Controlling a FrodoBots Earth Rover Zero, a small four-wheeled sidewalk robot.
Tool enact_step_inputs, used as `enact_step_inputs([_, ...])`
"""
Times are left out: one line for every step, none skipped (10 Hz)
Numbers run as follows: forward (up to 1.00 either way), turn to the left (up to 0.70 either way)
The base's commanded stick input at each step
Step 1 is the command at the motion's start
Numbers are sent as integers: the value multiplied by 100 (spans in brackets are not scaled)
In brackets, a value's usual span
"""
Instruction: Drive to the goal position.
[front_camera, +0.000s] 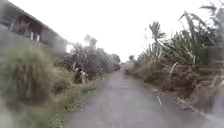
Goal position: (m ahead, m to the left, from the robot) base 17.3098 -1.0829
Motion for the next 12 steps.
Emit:
enact_step_inputs([70,0])
enact_step_inputs([70,0])
enact_step_inputs([70,0])
enact_step_inputs([70,0])
enact_step_inputs([70,0])
enact_step_inputs([70,-16])
enact_step_inputs([70,-35])
enact_step_inputs([70,-35])
enact_step_inputs([70,-35])
enact_step_inputs([70,-35])
enact_step_inputs([70,-35])
enact_step_inputs([70,-35])
